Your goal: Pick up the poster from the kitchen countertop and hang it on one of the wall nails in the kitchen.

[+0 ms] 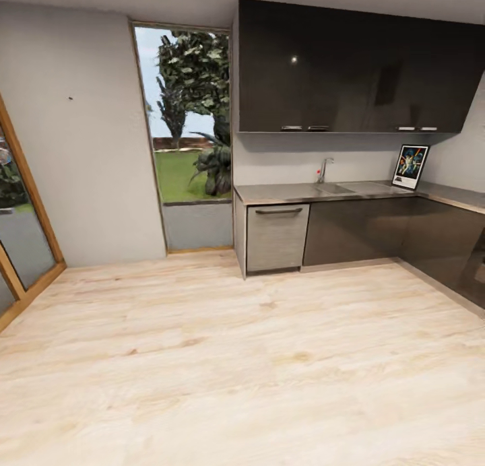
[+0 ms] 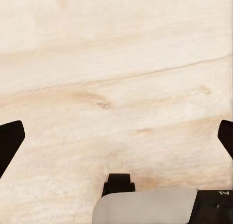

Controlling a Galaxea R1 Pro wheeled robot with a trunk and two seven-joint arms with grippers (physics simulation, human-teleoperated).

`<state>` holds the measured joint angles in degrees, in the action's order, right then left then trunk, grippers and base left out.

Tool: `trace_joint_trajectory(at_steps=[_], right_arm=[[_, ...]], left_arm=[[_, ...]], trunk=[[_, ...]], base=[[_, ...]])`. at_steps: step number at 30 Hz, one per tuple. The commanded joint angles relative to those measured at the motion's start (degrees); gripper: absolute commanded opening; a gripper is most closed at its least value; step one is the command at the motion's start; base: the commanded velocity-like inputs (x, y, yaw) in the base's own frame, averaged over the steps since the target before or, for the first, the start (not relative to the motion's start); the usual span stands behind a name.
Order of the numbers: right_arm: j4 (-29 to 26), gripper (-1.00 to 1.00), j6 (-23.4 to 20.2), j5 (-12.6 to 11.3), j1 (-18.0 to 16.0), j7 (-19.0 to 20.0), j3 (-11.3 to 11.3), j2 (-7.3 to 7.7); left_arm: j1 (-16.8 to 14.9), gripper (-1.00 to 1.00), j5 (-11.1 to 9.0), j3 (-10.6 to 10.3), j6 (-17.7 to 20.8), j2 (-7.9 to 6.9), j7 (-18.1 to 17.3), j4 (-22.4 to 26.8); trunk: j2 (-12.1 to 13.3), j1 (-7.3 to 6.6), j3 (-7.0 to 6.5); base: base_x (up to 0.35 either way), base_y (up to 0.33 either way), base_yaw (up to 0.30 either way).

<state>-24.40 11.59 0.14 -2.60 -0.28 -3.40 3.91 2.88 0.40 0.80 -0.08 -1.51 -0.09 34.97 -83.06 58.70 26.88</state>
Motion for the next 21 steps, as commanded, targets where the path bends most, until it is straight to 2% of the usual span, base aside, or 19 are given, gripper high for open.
trace_joint_trajectory(at_steps=[1,15,21], right_arm=[[0.07,1.00,0.19,0.02,-0.03,-0.01,-0.05,0.17],[0.14,1.00,0.19,0.12,-0.03,0.02,-0.03,0.66],[0.14,1.00,0.19,0.13,-0.03,0.02,-0.03,0.66]], left_arm=[[0.02,1.00,0.04,0.08,-0.01,0.01,0.00,0.10],[0.02,1.00,0.04,0.08,-0.01,0.00,0.00,0.10],[0.02,1.00,0.04,0.14,-0.01,-0.01,0.00,0.10]], trunk=[[-0.02,0.02,0.05],[-0.02,0.02,0.05],[-0.02,0.02,0.05]], base=[[0.244,-0.250,-0.012],[0.256,-0.232,-0.006],[0.316,-0.094,-0.212]])
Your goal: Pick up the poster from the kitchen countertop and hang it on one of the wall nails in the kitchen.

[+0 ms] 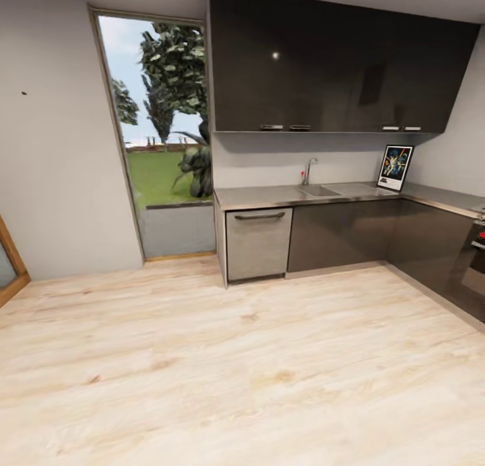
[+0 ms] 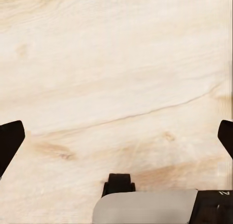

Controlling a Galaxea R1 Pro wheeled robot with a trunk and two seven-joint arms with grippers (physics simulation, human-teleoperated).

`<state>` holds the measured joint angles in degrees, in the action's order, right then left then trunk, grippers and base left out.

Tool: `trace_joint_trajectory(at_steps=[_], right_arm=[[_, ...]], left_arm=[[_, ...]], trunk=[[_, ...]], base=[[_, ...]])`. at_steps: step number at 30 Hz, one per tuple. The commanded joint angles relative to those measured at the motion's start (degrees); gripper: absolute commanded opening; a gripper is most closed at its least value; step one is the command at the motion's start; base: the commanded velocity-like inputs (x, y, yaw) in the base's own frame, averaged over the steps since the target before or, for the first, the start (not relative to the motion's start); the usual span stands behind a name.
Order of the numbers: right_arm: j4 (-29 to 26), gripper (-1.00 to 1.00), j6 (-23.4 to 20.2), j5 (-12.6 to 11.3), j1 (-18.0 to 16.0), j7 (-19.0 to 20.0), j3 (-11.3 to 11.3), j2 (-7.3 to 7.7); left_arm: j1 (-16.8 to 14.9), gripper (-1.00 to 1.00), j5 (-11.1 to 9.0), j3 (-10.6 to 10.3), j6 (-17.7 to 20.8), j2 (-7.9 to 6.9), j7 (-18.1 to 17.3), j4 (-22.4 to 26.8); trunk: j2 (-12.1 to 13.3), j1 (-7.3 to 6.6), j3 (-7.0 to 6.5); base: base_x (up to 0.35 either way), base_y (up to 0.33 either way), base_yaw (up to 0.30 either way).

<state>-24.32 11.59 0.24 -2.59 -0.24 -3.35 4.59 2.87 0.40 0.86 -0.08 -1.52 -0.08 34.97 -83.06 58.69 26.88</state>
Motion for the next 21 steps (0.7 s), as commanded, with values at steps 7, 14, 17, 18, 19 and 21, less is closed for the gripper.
trace_joint_trajectory(at_steps=[7,14,17,18,19,21], right_arm=[[0.06,1.00,0.19,-0.03,-0.04,-0.02,-0.07,0.02],[0.06,1.00,0.19,-0.06,-0.04,-0.02,-0.07,0.06],[0.06,1.00,0.19,-0.06,-0.04,-0.02,-0.07,0.06],[0.06,1.00,0.19,-0.06,-0.04,-0.02,-0.07,0.07],[0.06,1.00,0.19,-0.06,-0.04,-0.02,-0.07,0.07],[0.06,1.00,0.19,-0.06,-0.04,-0.02,-0.07,0.07]], left_arm=[[0.03,1.00,0.04,0.11,-0.01,-0.05,-0.01,0.10],[0.03,1.00,0.04,0.11,-0.01,-0.06,-0.01,0.10],[0.03,1.00,0.04,0.11,-0.01,-0.06,-0.01,0.10],[0.03,1.00,0.04,0.11,-0.01,-0.06,-0.01,0.10],[0.03,1.00,0.04,0.11,-0.01,-0.06,-0.01,0.10],[0.03,1.00,0.04,0.11,-0.01,-0.06,-0.02,0.10]], trunk=[[-0.02,0.03,0.05],[-0.02,0.03,0.05],[-0.02,0.03,0.05],[-0.02,0.03,0.05],[-0.02,0.03,0.05],[-0.02,0.03,0.05]], base=[[0.331,-0.012,-0.284],[0.333,-0.001,-0.292],[0.333,0.000,-0.292],[0.333,0.000,-0.291],[0.333,0.000,-0.289],[0.333,0.000,-0.278]])
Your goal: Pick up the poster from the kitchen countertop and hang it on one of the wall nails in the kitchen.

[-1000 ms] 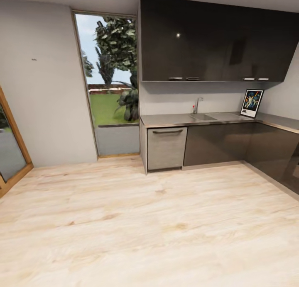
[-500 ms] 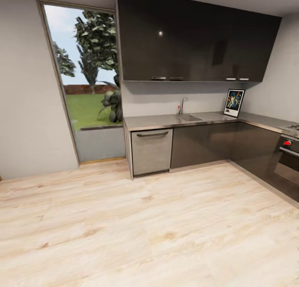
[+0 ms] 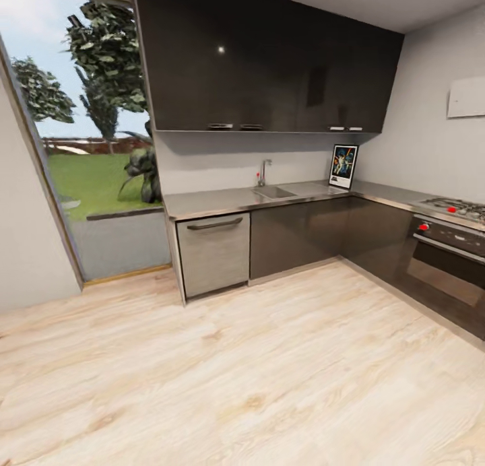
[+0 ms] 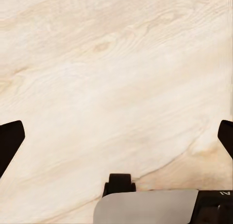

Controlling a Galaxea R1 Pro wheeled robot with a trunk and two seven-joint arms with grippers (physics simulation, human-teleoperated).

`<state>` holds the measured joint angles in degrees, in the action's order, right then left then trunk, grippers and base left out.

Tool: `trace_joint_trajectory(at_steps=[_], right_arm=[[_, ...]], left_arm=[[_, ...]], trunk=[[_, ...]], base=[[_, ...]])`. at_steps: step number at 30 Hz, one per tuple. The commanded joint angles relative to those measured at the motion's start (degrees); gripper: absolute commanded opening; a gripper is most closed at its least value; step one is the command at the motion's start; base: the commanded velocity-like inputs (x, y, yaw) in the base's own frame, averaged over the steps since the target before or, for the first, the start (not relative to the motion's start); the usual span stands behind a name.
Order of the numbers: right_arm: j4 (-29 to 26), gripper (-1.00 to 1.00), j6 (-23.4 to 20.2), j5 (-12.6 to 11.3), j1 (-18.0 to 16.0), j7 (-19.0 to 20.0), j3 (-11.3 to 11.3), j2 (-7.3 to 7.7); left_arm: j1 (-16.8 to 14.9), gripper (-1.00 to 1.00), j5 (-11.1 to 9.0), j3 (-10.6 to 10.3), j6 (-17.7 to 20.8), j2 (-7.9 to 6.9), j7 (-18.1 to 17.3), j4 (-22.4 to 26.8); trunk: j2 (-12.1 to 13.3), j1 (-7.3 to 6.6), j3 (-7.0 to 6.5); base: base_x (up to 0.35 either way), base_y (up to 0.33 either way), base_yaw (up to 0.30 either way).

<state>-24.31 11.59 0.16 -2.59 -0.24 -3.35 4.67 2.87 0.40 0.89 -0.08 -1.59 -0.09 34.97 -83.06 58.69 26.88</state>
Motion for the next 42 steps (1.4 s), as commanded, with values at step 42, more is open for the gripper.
trace_joint_trajectory(at_steps=[42], right_arm=[[0.06,1.00,0.21,0.02,-0.04,-0.02,-0.08,0.16]], left_arm=[[0.03,1.00,0.04,0.08,-0.01,0.01,0.00,0.10]], trunk=[[-0.02,0.04,0.00]], base=[[0.330,-0.027,-0.090]])
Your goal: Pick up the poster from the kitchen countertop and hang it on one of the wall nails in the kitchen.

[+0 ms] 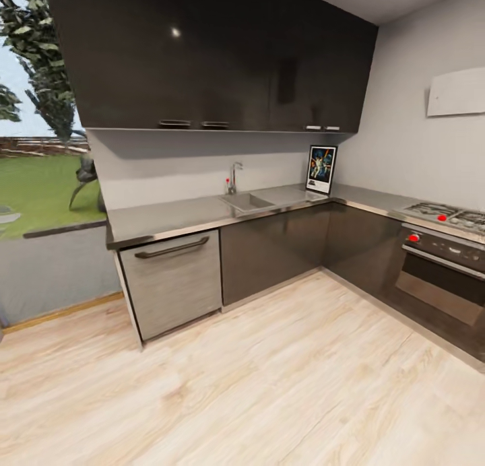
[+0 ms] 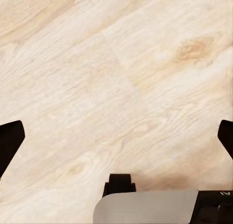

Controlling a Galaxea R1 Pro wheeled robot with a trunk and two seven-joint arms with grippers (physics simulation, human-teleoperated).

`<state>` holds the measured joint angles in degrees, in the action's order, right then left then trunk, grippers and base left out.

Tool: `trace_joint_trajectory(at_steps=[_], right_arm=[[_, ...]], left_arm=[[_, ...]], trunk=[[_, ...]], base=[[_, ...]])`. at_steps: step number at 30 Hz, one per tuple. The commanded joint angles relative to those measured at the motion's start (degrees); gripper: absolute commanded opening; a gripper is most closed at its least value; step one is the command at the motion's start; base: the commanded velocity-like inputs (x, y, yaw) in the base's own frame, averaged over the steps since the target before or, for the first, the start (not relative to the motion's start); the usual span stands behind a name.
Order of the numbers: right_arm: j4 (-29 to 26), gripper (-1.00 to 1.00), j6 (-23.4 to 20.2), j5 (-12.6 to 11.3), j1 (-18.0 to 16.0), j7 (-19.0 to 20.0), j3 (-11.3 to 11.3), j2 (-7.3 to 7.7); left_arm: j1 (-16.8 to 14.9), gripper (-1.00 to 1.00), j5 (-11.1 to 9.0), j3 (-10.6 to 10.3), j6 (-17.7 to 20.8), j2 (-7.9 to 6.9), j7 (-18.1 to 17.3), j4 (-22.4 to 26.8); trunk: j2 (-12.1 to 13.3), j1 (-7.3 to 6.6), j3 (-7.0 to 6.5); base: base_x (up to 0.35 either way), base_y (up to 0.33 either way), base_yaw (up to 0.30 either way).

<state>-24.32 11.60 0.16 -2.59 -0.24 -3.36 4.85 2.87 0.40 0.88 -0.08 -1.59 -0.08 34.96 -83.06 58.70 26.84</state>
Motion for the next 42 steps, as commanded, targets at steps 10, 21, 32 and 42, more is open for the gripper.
trace_joint_trajectory(at_steps=[10,21,32,42], right_arm=[[0.06,1.00,0.21,0.01,-0.05,-0.02,-0.06,-0.01],[0.06,1.00,0.21,0.01,-0.05,-0.02,-0.06,-0.01],[0.06,1.00,0.22,0.09,-0.05,-0.02,-0.06,-0.01],[0.06,1.00,0.22,0.10,-0.05,-0.02,-0.06,-0.01]], left_arm=[[0.03,1.00,0.04,0.08,-0.01,0.01,-0.01,0.11],[0.03,1.00,0.04,0.08,-0.01,0.01,-0.01,0.11],[0.03,1.00,0.04,0.08,-0.01,0.01,-0.01,0.11],[0.03,1.00,0.04,0.08,-0.01,0.01,-0.01,0.11]], trunk=[[-0.02,0.03,-0.15],[-0.02,0.03,-0.22],[-0.02,0.03,-0.22],[-0.02,0.03,-0.22]], base=[[0.297,-0.144,-0.266],[0.281,-0.164,-0.116],[0.287,-0.165,-0.006],[0.304,-0.152,0.000]])
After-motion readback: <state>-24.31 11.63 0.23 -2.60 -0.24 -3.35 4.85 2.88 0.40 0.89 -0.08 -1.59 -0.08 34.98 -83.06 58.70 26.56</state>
